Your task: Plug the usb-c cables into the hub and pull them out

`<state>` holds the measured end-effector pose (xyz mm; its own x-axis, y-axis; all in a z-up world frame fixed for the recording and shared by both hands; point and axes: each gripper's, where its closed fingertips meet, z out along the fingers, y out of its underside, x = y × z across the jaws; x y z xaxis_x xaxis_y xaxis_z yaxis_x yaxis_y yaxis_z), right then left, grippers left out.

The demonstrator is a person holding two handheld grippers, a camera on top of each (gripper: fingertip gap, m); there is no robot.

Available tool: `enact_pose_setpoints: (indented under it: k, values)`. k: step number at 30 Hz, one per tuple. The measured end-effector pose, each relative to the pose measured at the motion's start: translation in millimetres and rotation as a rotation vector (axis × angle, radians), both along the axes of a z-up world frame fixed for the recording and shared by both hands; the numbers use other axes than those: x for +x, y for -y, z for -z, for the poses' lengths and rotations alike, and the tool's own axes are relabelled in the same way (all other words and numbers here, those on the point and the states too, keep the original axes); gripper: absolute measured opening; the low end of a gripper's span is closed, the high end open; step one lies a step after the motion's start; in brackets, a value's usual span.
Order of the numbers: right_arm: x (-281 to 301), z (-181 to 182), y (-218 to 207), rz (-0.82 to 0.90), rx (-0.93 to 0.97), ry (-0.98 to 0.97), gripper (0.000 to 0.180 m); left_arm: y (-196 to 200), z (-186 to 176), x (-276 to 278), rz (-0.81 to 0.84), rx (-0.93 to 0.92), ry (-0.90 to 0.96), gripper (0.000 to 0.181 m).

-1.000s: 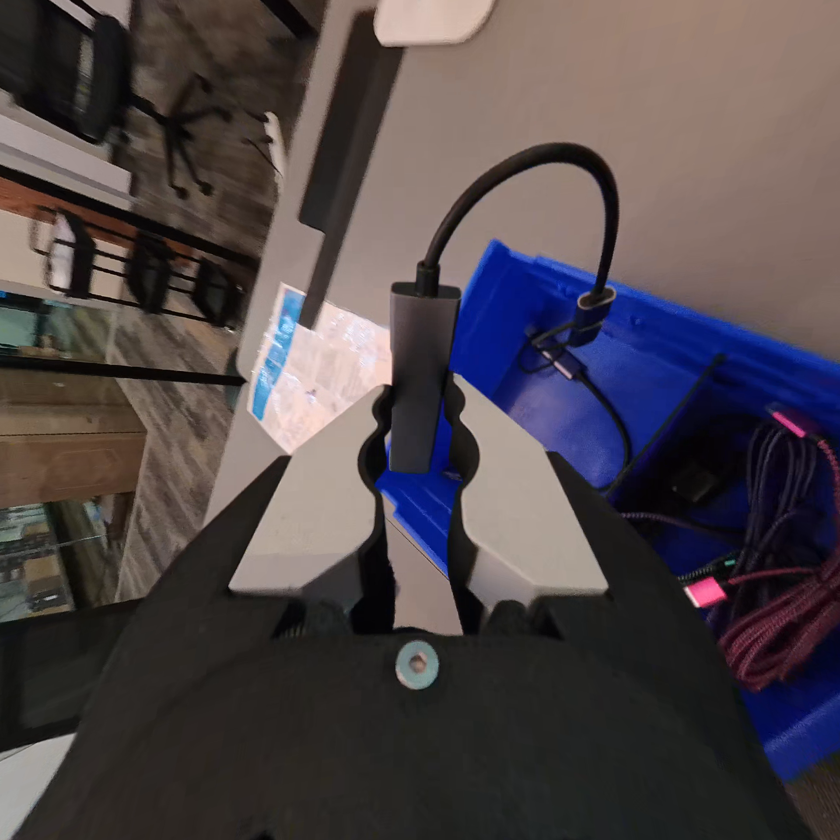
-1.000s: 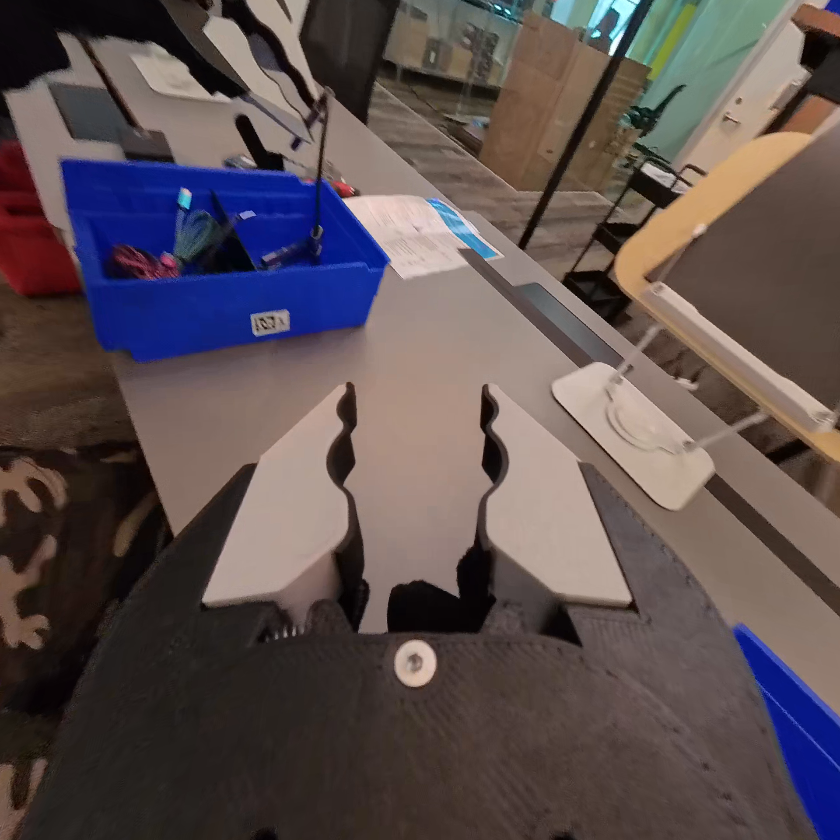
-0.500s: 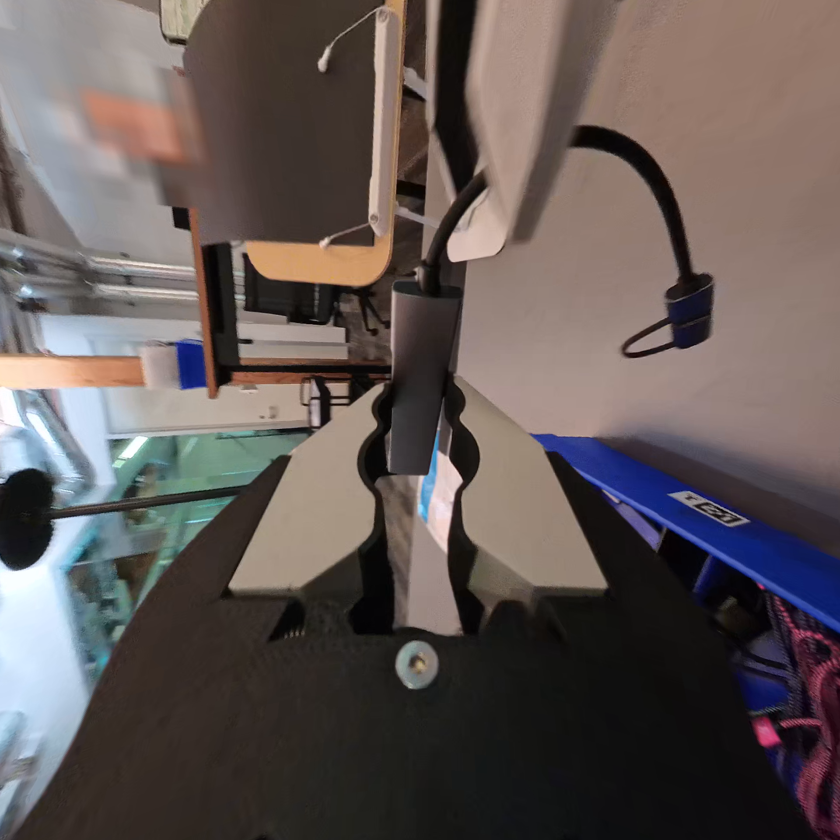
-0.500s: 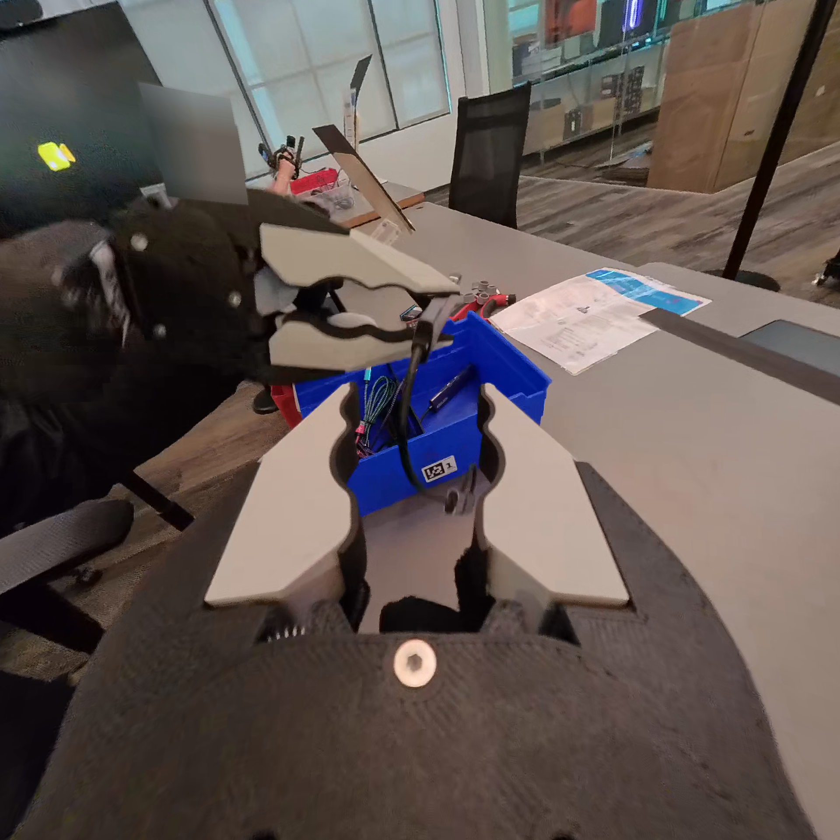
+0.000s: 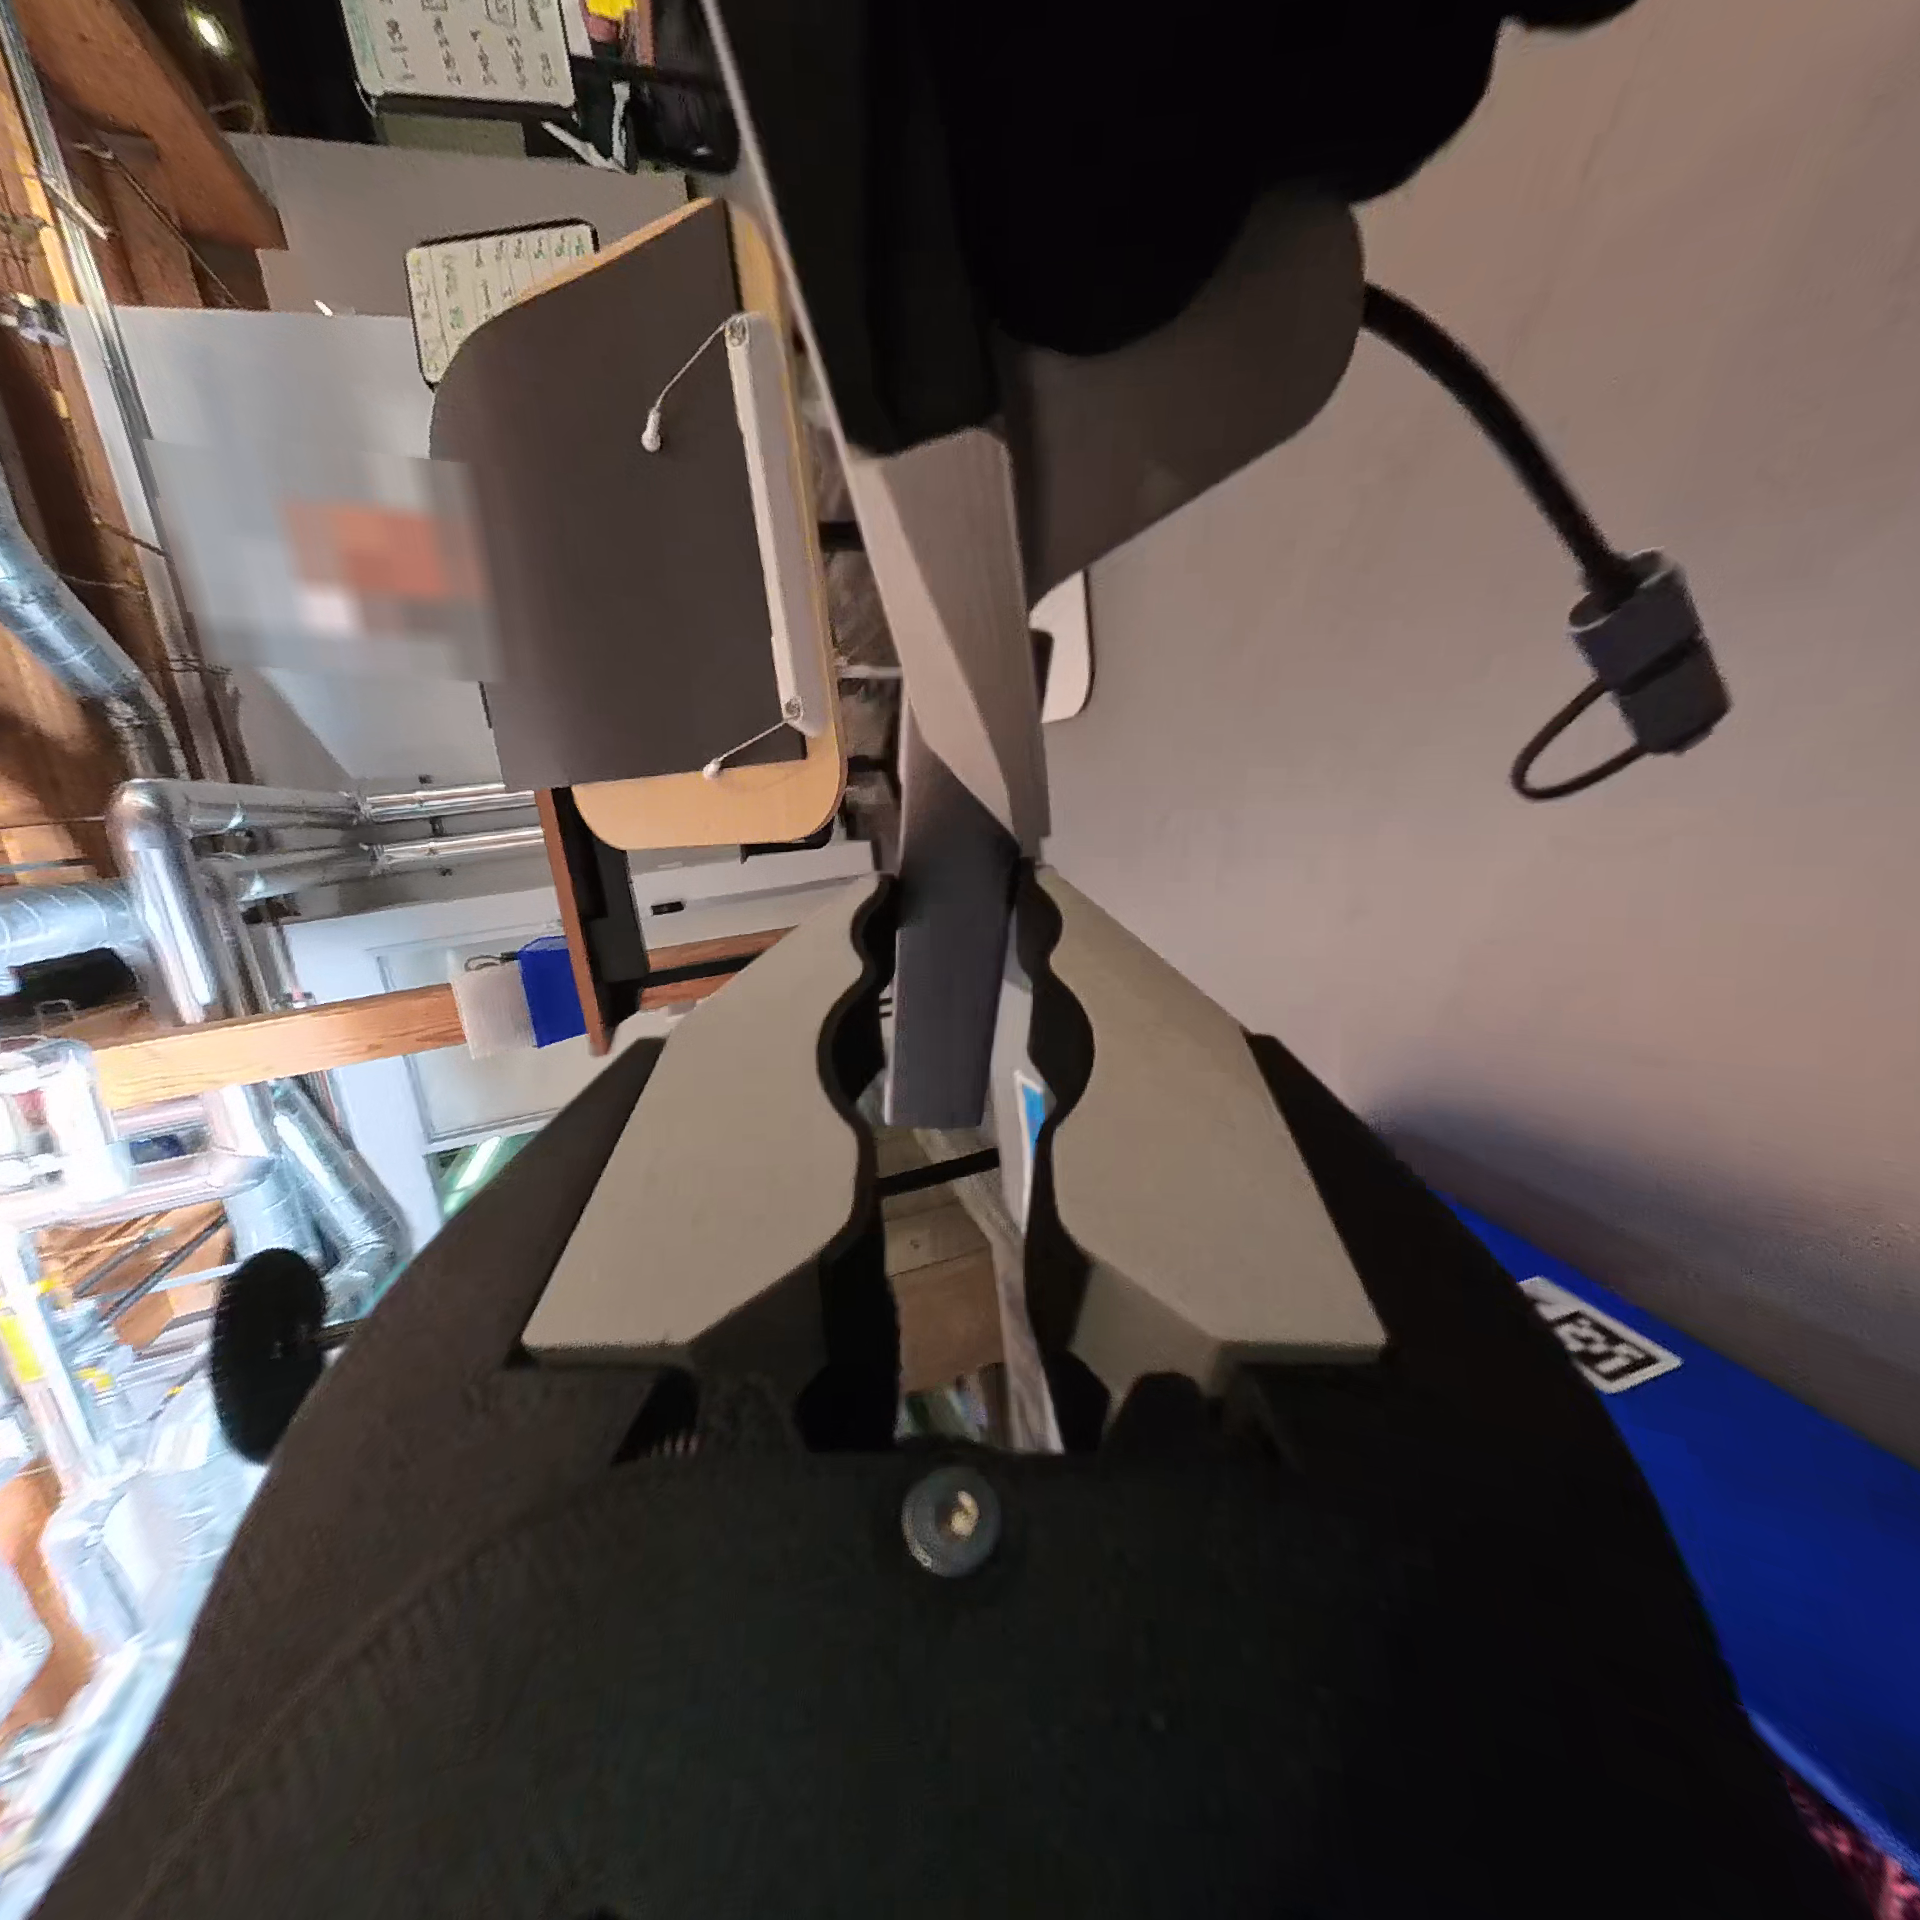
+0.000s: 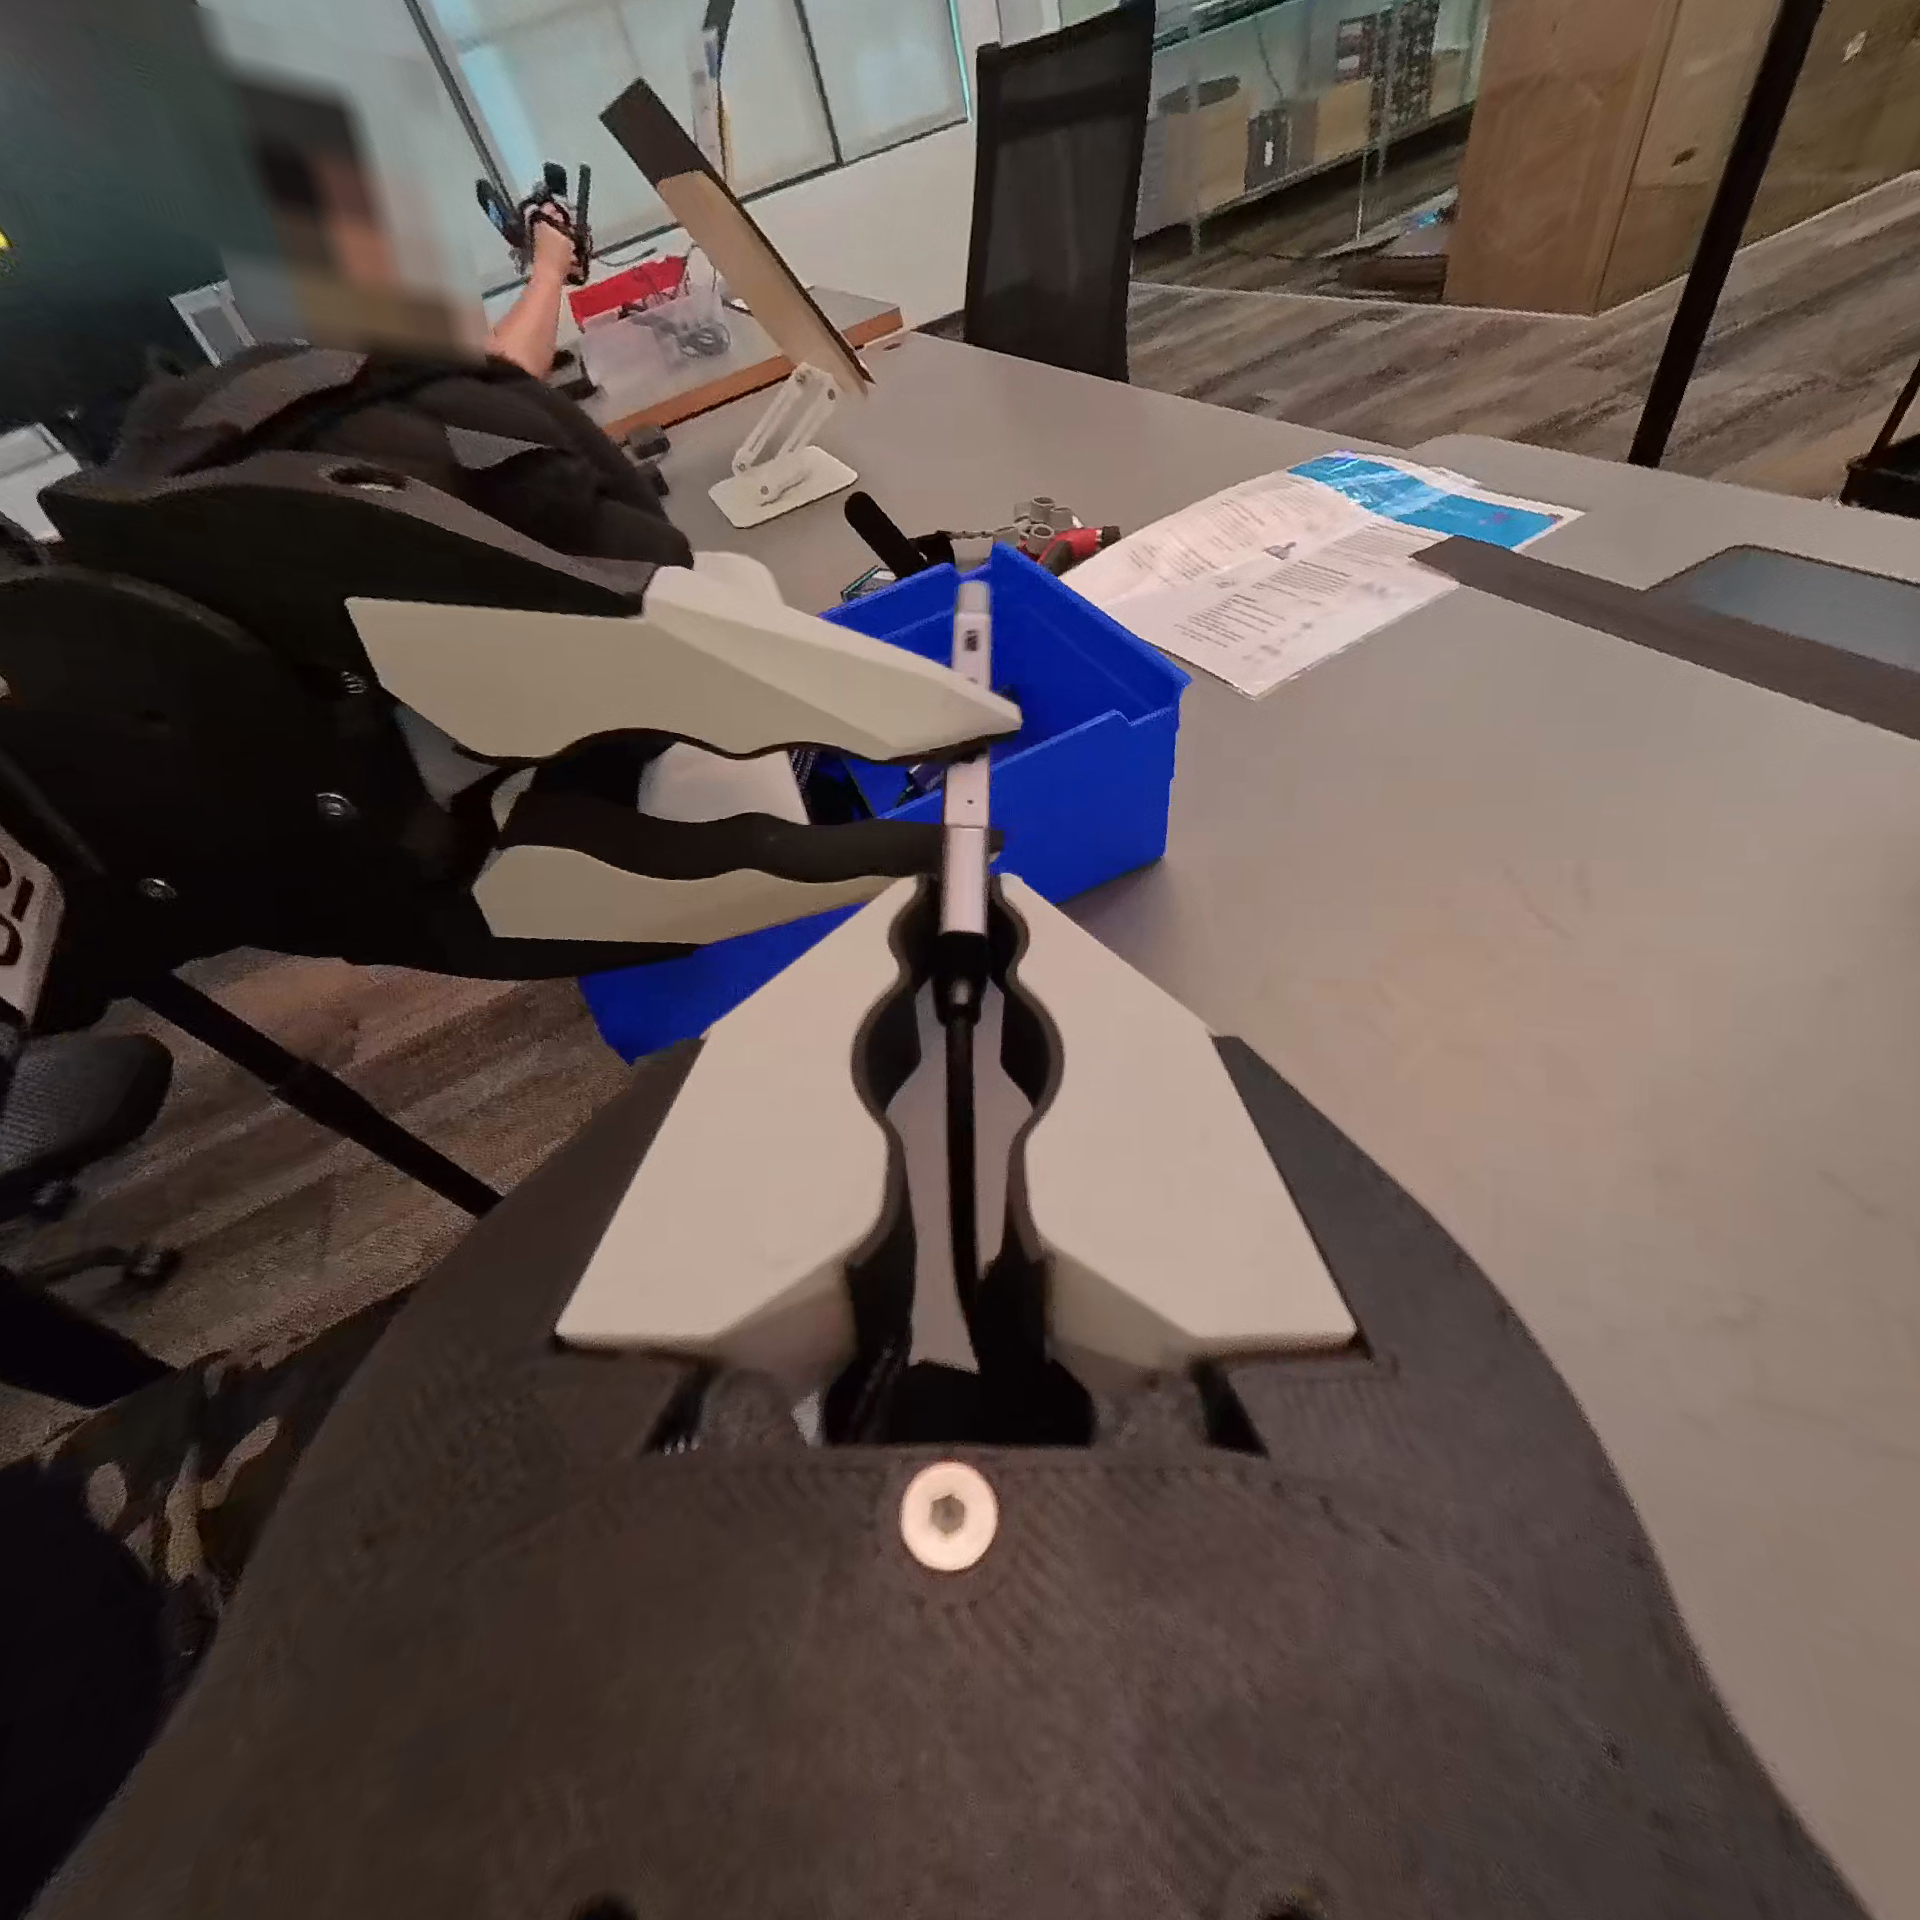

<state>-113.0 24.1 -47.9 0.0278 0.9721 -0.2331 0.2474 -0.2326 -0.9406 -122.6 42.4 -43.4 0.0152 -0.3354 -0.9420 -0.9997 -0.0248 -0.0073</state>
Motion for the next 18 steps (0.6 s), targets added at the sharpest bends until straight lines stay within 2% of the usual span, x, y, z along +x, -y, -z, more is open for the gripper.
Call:
enact_pose_setpoints:
  k: [3,6,12,18]
  values:
    - [7.0,6.0,-7.9,0.011,-0.041,-0.002,0.006,3.4,7.1,-1.5,-0.016,-0.067,0.061,0.021]
    - [17.4,14.5,-24.3,0.039,-0.069,0.01,0.006,11.5,3.0,-21.7,-0.07,-0.126,0.15,0.034]
    - [41.2,70.6,-38.8,-0.037,-0.275,0.186,0.006,51.5,1.5,-128.3,-0.331,-0.298,0.299,0.037]
    - [55.7,123.9,-52.2,-0.009,-0.4,0.328,0.006,116.7,48.1,-210.1,-0.579,-0.578,0.395,0.037]
